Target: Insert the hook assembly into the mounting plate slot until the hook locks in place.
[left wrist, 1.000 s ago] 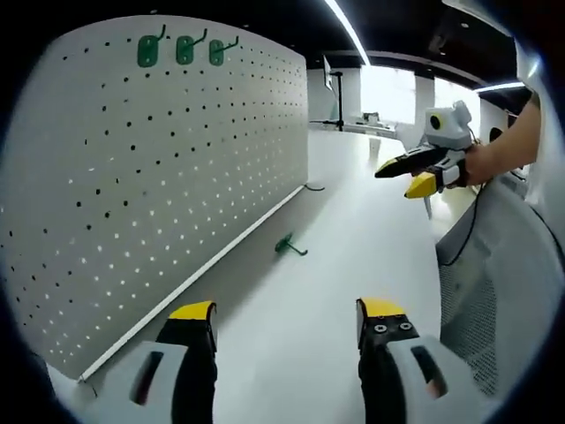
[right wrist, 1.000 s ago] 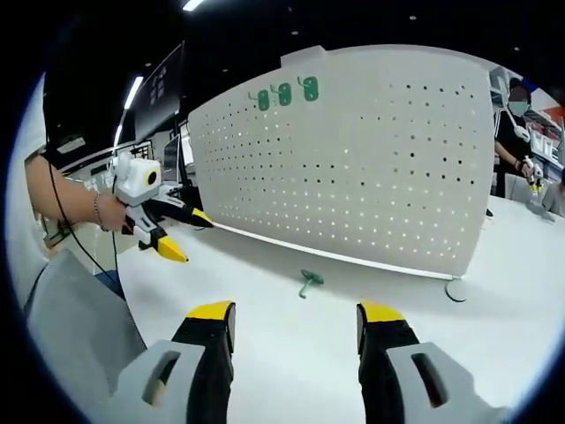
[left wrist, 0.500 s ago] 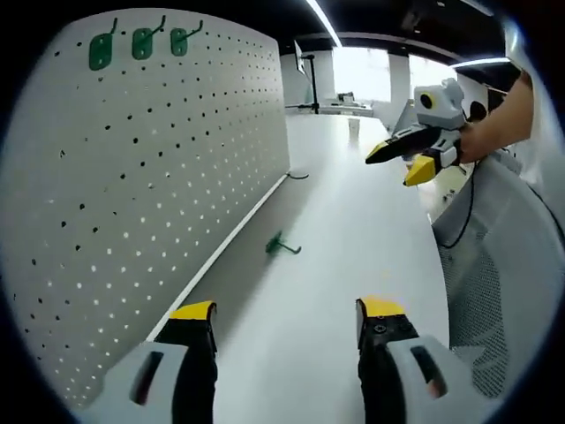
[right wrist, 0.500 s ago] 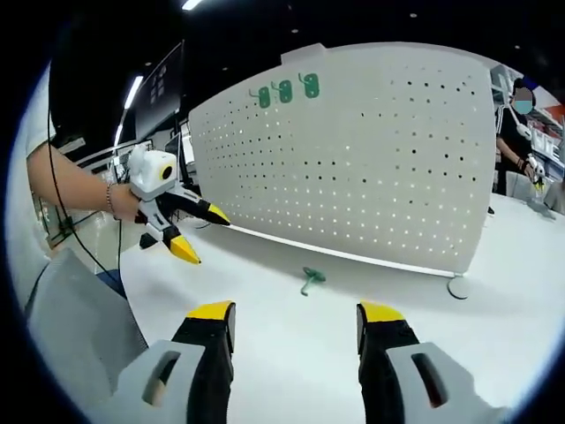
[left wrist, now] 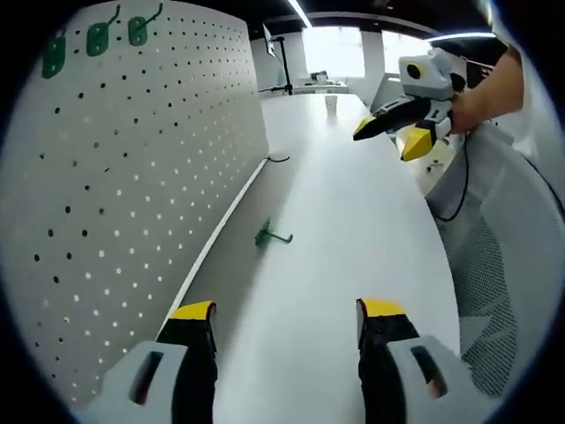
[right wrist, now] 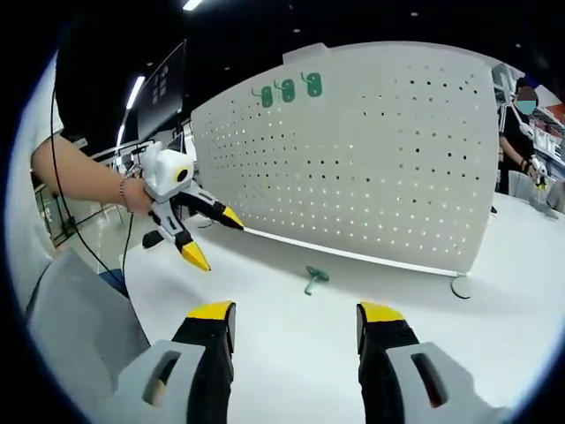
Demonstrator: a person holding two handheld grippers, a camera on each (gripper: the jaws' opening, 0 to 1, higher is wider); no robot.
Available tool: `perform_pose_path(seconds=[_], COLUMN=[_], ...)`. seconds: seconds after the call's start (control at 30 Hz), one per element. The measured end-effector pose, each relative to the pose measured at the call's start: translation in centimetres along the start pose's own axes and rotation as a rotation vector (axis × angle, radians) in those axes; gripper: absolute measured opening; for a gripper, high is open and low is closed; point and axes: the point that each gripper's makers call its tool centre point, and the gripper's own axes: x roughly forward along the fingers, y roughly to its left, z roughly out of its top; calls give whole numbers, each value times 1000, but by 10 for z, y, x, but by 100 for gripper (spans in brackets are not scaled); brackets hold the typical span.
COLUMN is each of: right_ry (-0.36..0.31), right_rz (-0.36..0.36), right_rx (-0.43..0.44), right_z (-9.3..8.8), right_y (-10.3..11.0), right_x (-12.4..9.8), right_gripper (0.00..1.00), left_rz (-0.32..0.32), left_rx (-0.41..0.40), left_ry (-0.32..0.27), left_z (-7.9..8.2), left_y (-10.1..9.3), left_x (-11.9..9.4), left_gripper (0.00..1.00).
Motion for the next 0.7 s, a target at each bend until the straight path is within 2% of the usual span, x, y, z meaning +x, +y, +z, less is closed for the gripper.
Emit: perform_pose_path(seconds=[0.4,0.7], right_ry=[17,48], right_rz=[4,11], right_rx=[-1,-43], right_z=[-4,-8], right_y=[1,5], right_x=[1,2], right_gripper=[53,53], left_rz=[-54,-107], left_rx=[63,135], left_ry=[38,59], left_z=[5,19], left_y=[2,5], left_x=[20,41], left_gripper=[66,66])
